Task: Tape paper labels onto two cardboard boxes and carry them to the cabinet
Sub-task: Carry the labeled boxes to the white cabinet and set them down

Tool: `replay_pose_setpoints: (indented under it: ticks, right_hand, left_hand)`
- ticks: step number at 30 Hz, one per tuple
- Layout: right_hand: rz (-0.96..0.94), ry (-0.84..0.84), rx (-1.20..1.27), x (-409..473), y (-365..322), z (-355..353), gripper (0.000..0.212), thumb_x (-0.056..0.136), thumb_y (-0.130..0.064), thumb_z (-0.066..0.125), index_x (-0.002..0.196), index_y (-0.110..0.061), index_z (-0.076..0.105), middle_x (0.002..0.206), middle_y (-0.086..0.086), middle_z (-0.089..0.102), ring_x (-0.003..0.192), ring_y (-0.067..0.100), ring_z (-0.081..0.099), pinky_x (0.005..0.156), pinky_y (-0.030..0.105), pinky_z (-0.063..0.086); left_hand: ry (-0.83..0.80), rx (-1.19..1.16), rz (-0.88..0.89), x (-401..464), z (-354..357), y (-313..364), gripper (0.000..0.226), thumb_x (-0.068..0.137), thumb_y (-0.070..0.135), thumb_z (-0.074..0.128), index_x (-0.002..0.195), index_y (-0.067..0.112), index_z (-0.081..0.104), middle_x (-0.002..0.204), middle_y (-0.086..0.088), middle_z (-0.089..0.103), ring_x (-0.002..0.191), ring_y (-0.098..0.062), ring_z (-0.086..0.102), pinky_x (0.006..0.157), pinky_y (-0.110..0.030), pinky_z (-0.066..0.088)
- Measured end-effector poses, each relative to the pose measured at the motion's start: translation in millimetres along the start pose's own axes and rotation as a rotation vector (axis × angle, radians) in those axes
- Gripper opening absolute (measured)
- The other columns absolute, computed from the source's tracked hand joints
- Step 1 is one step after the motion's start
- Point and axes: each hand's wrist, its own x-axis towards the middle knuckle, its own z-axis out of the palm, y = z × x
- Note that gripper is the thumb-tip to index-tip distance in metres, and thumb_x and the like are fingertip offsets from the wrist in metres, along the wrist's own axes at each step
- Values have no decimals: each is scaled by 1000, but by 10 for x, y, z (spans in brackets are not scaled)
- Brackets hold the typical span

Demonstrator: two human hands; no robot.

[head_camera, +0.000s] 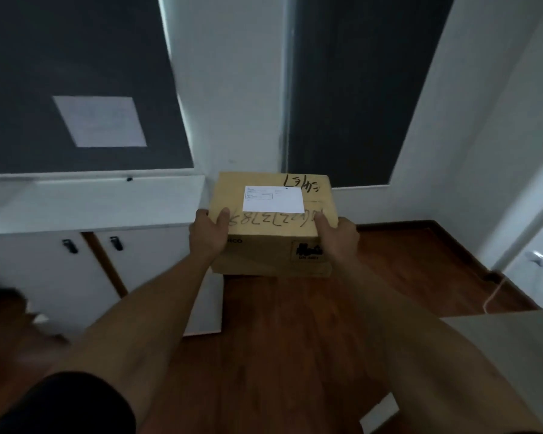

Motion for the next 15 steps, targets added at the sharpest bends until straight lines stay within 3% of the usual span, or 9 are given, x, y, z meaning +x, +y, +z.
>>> replay_pose_setpoints:
  ticks: [6,15]
  right_hand:
    - [-86,-176,33,-310,-545,1346,58,90,-60,64,113,-7,69,97,3,71,77,9,65,51,18,46]
    - [-159,-414,67,-928,-1171,2925,59,91,-59,64,113,-5,70,103,8,71,90,23,68,69,30,55]
  left_hand:
    - [175,38,-81,425,-1201,-570,62,100,55,55,131,2,51,126,-19,63,111,-35,62,81,-39,48]
    - [406,120,-235,681,-2707,-1297,60,97,59,55,130,8,54,123,-14,65,107,-34,63,83,-44,53]
